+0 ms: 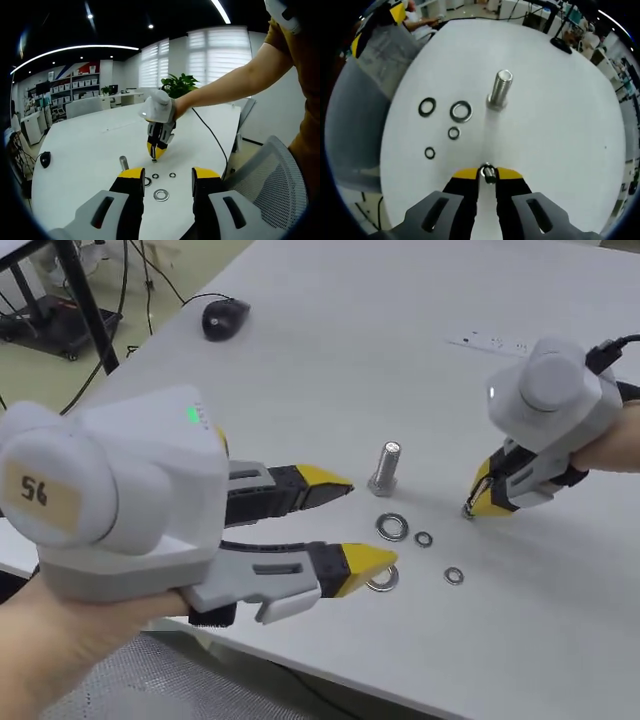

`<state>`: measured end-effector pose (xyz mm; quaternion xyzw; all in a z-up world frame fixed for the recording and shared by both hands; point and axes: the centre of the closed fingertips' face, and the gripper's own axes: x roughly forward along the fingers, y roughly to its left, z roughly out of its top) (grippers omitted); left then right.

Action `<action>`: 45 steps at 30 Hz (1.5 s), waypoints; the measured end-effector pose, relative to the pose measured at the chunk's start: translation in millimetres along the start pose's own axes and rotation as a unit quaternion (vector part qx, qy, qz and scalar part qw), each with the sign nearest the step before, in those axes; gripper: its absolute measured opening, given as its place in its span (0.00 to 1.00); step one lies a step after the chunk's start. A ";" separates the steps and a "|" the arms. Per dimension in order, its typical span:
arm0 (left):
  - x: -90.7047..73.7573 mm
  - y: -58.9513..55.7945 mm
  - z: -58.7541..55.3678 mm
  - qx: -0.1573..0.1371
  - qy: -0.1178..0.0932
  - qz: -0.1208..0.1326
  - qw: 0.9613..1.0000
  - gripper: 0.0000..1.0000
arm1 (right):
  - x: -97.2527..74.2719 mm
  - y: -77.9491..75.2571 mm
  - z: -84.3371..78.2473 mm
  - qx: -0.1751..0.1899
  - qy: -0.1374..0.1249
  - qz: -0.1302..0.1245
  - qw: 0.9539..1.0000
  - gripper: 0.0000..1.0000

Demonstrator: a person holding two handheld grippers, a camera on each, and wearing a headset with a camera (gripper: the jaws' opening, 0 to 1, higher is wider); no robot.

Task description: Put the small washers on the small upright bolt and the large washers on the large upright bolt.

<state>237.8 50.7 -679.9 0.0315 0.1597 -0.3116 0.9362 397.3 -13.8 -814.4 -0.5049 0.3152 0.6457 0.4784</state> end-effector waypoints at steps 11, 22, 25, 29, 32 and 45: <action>-1.5 1.5 -0.5 -0.001 -0.002 0.004 1.000 0.37 | -3.6 6.2 4.9 -0.001 -0.025 0.001 1.000 0.18; -2.8 -1.2 -2.8 0.001 0.005 0.006 1.000 0.40 | -16.4 4.7 1.2 0.016 -0.051 -0.019 0.998 0.25; -4.4 -0.7 -2.7 0.001 0.007 0.008 1.000 0.41 | -28.9 5.5 3.2 0.025 -0.068 -0.036 0.997 0.25; -8.1 3.3 -1.3 0.001 0.005 0.019 1.000 0.45 | -40.0 7.0 -5.7 0.034 -0.077 -0.052 0.995 0.25; -9.9 5.3 -0.4 -0.002 0.001 0.025 1.000 0.48 | -52.2 17.1 -11.0 0.047 -0.087 -0.066 0.993 0.25; -13.3 11.2 4.7 -0.026 -0.019 0.050 0.998 0.52 | -75.1 61.1 -17.1 0.100 -0.125 -0.092 0.983 0.24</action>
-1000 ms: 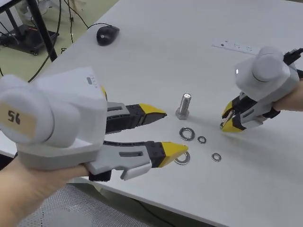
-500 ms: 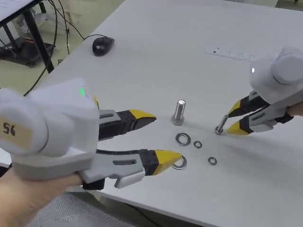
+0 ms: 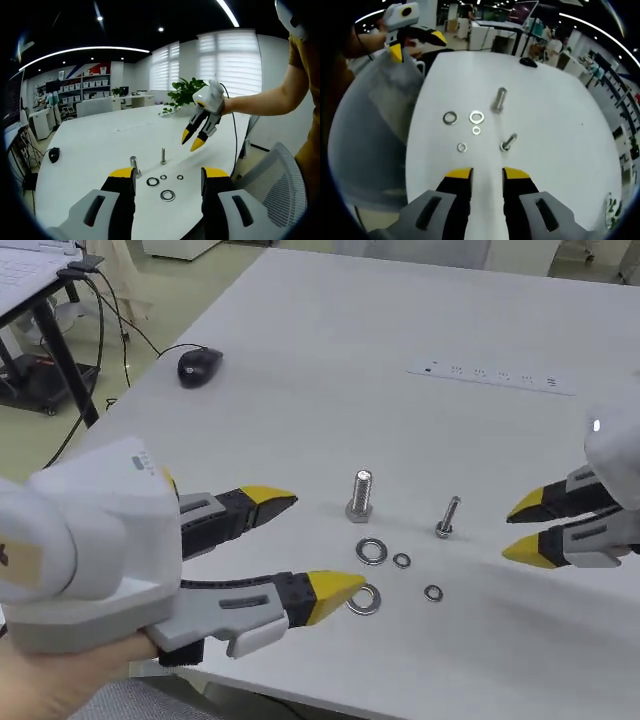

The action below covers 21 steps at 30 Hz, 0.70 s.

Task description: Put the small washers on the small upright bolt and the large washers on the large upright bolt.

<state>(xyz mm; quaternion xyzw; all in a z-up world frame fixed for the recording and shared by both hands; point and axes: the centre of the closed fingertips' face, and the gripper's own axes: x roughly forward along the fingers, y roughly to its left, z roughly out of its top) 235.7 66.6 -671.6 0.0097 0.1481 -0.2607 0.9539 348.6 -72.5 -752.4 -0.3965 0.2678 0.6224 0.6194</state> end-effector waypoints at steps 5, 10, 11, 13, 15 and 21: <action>0.4 1.4 4.2 -0.001 -0.007 0.002 1.000 0.47 | -3.7 7.5 -3.4 0.010 -0.003 -0.003 1.000 0.24; 1.9 1.9 6.8 -0.010 -0.016 -0.002 1.000 0.49 | -5.8 6.0 -2.9 0.013 -0.005 -0.007 1.000 0.24; 2.0 3.7 6.8 -0.018 -0.017 0.001 1.000 0.51 | -6.0 5.8 -2.8 0.014 -0.004 -0.007 1.000 0.24; 1.4 7.9 3.8 -0.042 -0.011 0.008 0.999 0.55 | -6.0 5.4 -2.1 0.013 -0.005 -0.008 1.000 0.24; 1.3 11.3 -2.0 -0.068 0.005 0.012 0.998 0.59 | -5.6 5.2 -1.5 0.013 -0.004 -0.008 1.000 0.24; -1.8 15.6 -4.8 -0.046 0.007 0.020 0.999 0.52 | -2.8 6.1 0.6 0.011 -0.004 -0.005 1.000 0.23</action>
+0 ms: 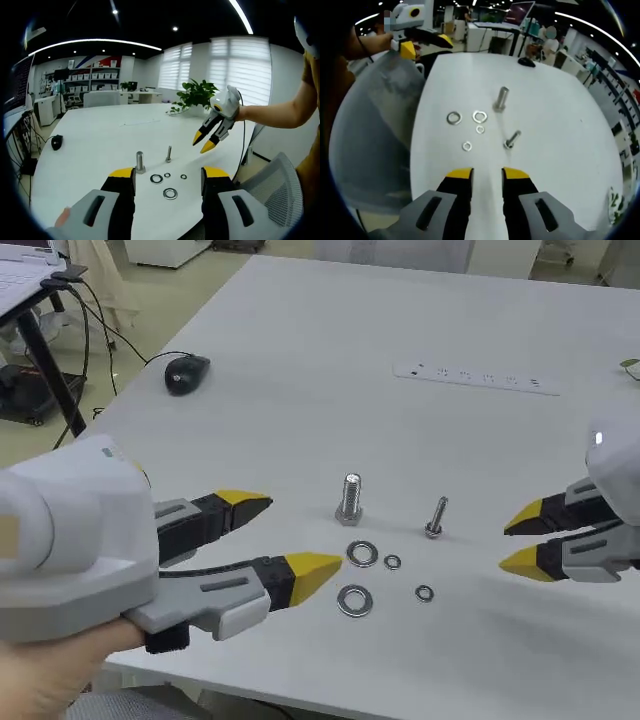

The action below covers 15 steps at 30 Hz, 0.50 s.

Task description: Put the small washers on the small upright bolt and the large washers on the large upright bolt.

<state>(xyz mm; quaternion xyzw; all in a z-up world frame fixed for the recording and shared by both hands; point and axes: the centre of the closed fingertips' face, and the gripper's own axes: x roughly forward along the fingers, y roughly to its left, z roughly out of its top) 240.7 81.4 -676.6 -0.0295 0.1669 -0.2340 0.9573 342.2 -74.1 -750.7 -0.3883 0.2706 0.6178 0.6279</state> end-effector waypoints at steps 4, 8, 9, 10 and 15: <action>-1.4 2.9 -2.6 0.002 0.006 0.001 1.000 0.44 | 1.4 0.3 1.5 0.000 -0.001 0.002 1.000 0.23; -4.2 5.8 7.8 0.015 -0.030 0.009 0.999 0.44 | 2.1 -0.3 1.7 0.001 -0.001 0.002 1.000 0.23; -4.3 7.7 8.7 0.014 -0.032 0.013 0.999 0.44 | 2.1 -0.5 1.6 0.001 -0.001 0.001 1.000 0.23; -4.4 10.7 7.9 0.012 -0.028 0.020 0.999 0.46 | 2.3 -0.7 1.3 0.001 0.000 0.001 1.000 0.23; -3.8 13.2 6.7 0.014 -0.026 0.021 0.999 0.44 | 2.6 -0.3 0.7 0.000 0.001 0.002 1.000 0.23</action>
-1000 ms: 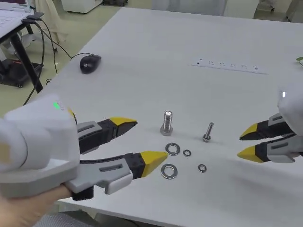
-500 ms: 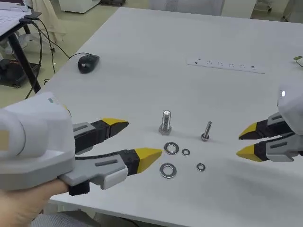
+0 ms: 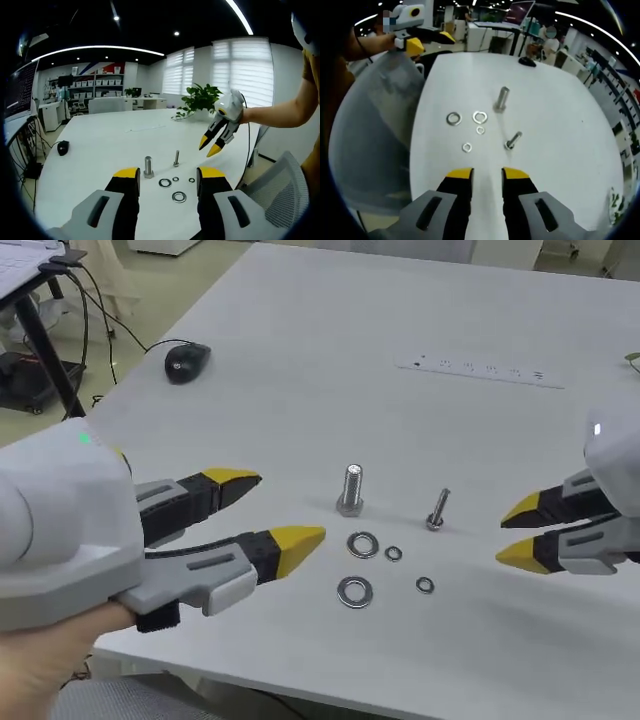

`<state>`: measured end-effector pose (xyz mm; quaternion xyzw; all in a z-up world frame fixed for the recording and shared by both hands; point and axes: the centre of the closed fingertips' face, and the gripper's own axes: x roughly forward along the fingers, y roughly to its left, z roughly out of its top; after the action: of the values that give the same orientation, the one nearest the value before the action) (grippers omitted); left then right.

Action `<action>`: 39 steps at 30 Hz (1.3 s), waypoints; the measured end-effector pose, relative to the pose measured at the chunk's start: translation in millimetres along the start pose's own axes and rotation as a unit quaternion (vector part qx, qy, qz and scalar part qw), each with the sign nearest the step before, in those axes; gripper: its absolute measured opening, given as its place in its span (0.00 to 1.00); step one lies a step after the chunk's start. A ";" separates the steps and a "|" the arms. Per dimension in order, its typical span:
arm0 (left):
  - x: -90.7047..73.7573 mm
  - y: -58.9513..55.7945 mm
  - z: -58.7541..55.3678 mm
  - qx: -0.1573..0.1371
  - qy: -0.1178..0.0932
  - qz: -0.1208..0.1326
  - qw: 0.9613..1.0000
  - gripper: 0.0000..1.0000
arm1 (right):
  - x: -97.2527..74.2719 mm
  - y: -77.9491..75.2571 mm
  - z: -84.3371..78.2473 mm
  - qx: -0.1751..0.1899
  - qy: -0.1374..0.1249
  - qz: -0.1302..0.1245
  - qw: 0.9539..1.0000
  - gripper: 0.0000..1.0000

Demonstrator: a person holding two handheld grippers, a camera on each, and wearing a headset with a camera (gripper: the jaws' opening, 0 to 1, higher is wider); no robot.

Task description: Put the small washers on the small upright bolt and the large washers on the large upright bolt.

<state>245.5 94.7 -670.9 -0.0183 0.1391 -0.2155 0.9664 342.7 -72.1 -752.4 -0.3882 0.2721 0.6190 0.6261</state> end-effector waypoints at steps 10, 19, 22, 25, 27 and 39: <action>1.5 0.3 -0.7 -0.008 0.001 -0.001 1.000 0.39 | 0.0 1.2 -2.5 0.001 0.002 0.002 1.000 0.23; 0.5 -0.4 2.4 -0.008 -0.002 -0.005 1.000 0.26 | 3.3 3.2 -2.0 0.001 0.003 0.007 1.000 0.23; -1.3 2.5 1.1 -0.001 0.002 0.002 1.000 0.25 | 10.7 9.1 1.3 -0.002 0.002 0.018 1.000 0.23; -4.2 4.3 3.7 -0.007 -0.005 0.005 1.000 0.27 | 21.1 15.5 4.8 -0.008 0.007 0.033 0.999 0.23; -5.2 7.4 5.1 -0.006 -0.009 0.013 1.000 0.33 | 29.3 19.8 8.3 -0.015 0.010 0.044 0.999 0.23; -17.7 21.0 7.9 -0.003 -0.025 0.049 0.998 0.62 | 72.4 35.8 9.7 -0.051 0.057 0.103 0.992 0.23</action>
<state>241.0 121.0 -660.6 -0.0200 0.1164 -0.1666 0.9789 312.2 -25.7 -811.9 -0.4238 0.3138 0.6705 0.5219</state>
